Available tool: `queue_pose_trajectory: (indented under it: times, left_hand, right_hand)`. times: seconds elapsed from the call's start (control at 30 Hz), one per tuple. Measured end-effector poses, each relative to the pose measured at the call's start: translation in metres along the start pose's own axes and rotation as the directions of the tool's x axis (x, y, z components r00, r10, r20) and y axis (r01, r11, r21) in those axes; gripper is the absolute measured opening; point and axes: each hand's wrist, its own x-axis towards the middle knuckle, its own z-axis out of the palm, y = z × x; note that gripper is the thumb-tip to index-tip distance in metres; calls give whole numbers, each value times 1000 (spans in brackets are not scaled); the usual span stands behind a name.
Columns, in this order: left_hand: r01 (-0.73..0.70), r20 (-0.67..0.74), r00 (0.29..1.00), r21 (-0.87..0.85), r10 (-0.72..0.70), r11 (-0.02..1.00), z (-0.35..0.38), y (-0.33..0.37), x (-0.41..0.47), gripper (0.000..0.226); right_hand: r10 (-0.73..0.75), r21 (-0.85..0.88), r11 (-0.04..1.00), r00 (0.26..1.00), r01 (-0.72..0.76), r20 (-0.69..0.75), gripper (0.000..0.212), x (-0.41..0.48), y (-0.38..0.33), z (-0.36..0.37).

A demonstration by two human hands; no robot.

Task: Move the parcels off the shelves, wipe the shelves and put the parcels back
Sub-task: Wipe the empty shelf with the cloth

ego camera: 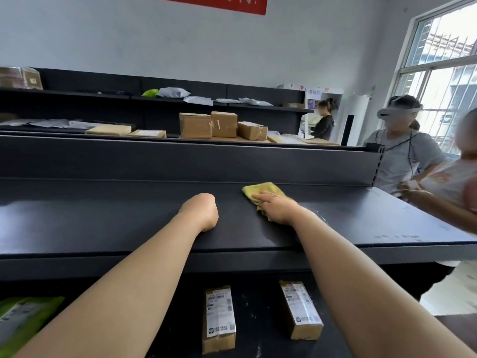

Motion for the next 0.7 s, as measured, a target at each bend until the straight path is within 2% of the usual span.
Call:
queue_pose_trajectory:
  times: [0.13, 0.3, 0.43, 0.57, 0.7]
  left_hand:
    - [15, -2, 1000, 26, -15, 1000, 3, 12, 14, 16]
    - [54, -18, 998, 24, -54, 998, 8, 24, 26, 26]
    - [82, -19, 997, 66, -81, 994, 8, 33, 34, 29]
    - [92, -59, 995, 132, -85, 987, 6, 38, 36, 32]
    - [102, -72, 993, 176, -91, 979, 8, 46, 41, 35]
  right_hand:
    - [125, -37, 991, 992, -125, 6, 55, 16, 49, -12]
    - [-17, 6, 1000, 997, 16, 78, 62, 34, 28, -1]
    - [-119, -28, 992, 982, 124, 148, 68, 57, -3, 1]
    - [-111, -40, 992, 982, 118, 154, 59, 78, -10, 0]
    - [-35, -70, 997, 991, 44, 130, 54, 91, 16, -6]
